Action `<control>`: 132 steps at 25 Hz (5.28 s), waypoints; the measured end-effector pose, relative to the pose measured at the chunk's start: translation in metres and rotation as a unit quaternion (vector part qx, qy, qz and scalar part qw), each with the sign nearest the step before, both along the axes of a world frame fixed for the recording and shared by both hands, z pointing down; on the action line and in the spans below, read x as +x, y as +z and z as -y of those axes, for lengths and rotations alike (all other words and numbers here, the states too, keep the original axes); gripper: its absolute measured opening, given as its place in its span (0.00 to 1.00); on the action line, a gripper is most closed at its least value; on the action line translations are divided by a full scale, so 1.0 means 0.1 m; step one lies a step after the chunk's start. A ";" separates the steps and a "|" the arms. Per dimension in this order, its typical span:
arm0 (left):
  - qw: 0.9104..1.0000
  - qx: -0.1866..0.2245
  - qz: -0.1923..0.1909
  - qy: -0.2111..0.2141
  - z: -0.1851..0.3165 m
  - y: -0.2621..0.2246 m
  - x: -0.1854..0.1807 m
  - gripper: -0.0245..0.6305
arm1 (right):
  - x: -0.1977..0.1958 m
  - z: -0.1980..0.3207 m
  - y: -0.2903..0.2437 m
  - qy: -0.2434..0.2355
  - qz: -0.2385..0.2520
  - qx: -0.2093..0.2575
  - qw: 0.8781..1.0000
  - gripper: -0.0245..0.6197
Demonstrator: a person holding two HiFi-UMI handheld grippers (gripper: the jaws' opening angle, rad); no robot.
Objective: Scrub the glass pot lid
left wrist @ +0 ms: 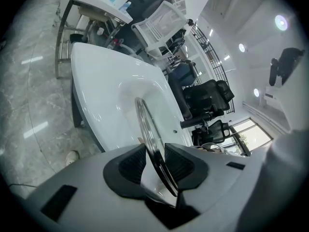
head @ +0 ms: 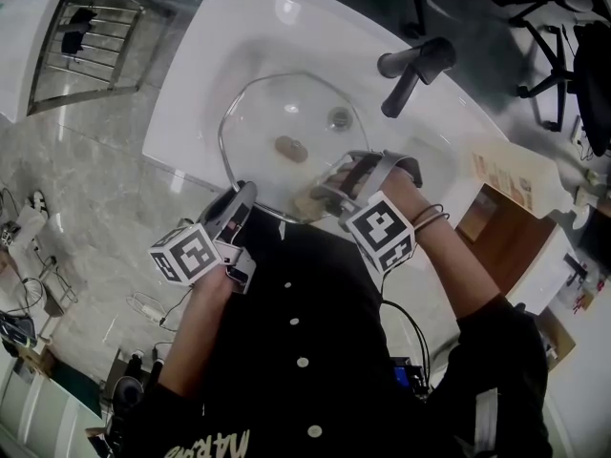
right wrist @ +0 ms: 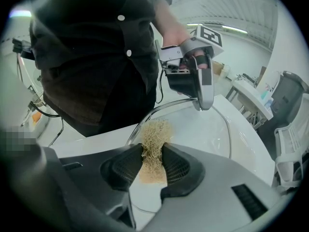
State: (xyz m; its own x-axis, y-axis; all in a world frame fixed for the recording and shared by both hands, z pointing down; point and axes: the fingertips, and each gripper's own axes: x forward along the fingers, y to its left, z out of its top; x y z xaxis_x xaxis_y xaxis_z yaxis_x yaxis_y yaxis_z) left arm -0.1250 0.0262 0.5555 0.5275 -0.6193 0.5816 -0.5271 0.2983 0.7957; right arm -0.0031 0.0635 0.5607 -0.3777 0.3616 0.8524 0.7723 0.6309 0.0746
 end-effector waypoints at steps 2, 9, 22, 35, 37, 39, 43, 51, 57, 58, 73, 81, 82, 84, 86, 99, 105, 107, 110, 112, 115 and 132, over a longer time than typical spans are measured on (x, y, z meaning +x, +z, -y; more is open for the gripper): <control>1.000 0.002 -0.011 -0.013 -0.01 -0.01 -0.03 0.24 | -0.01 0.01 0.00 0.005 0.001 0.000 1.000 0.25; 0.998 -0.002 -0.048 -0.037 -0.07 -0.05 -0.13 0.19 | -0.01 0.03 0.01 0.017 -0.007 -0.016 1.000 0.25; 0.992 0.016 -0.090 -0.081 -0.08 -0.07 -0.13 0.18 | -1.29 0.70 0.09 0.117 0.131 0.075 0.982 0.25; 0.989 0.001 -0.115 -0.092 -0.13 -0.05 -0.10 0.18 | -1.10 0.40 0.04 0.064 0.107 0.058 0.990 0.25; 0.988 0.002 -0.121 -0.094 -0.13 -0.06 -0.10 0.18 | -1.05 0.35 0.02 0.062 0.106 0.056 0.991 0.25; 0.988 0.000 -0.124 -0.096 -0.13 -0.06 -0.09 0.17 | -1.00 0.30 -0.02 0.055 0.107 0.056 0.991 0.25; 0.986 0.001 -0.131 -0.099 -0.09 -0.09 -0.06 0.17 | -0.85 0.21 -0.07 0.044 0.105 0.047 0.992 0.25; 0.984 0.003 -0.145 -0.106 -0.05 -0.13 -0.04 0.17 | -0.60 0.09 -0.09 0.020 0.084 0.039 0.995 0.25; 0.989 0.001 -0.119 -0.089 -0.07 -0.08 -0.08 0.17 | -0.56 0.08 -0.09 0.022 0.076 0.050 0.996 0.25; 0.990 -0.001 -0.110 -0.086 -0.08 -0.06 -0.09 0.17 | -0.57 0.11 -0.11 0.028 0.081 0.062 0.994 0.25; 0.994 0.050 0.081 -0.063 -0.22 -0.30 -0.66 0.11 | 0.14 0.76 -0.96 0.372 0.129 0.153 0.906 0.25; 0.942 0.237 0.218 0.095 0.32 -1.14 -0.29 0.08 | 0.41 0.96 -1.84 0.536 0.248 0.154 0.792 0.25; 0.936 0.256 0.218 0.104 0.39 -1.24 -0.21 0.08 | 0.46 0.98 -1.93 0.549 0.258 0.157 0.780 0.25; 0.924 0.291 0.219 0.121 0.51 -1.43 -0.06 0.08 | 0.57 1.01 -2.10 0.576 0.280 0.158 0.752 0.25; 0.912 0.318 0.222 0.135 0.58 -1.61 0.06 0.08 | 0.70 1.03 -2.26 0.602 0.301 0.157 0.722 0.25; 0.842 0.449 0.254 0.158 0.86 -2.64 0.34 0.08 | 1.43 0.99 -3.51 0.703 0.498 0.162 0.481 0.25; 0.823 0.478 0.262 0.157 0.94 -2.91 0.24 0.08 | 1.82 0.83 -3.54 0.728 0.501 0.191 0.427 0.25; 0.822 0.477 0.271 0.154 0.97 -2.94 0.17 0.08 | 1.92 0.77 -3.51 0.731 0.502 0.195 0.418 0.25; 0.815 0.482 0.284 0.149 1.00 -2.99 0.05 0.08 | 2.03 0.68 -3.53 0.738 0.509 0.193 0.400 0.25; 0.813 0.484 0.290 0.144 1.02 -3.01 -0.04 0.08 | 2.11 0.63 -3.53 0.742 0.511 0.193 0.388 0.25; 0.810 0.485 0.298 0.138 1.05 -3.03 -0.13 0.08 | 2.17 0.61 -3.52 0.741 0.514 0.202 0.382 0.25; 0.817 0.469 0.308 0.130 1.02 -2.91 -0.17 0.08 | 2.16 0.65 -3.48 0.744 0.514 0.185 0.384 0.25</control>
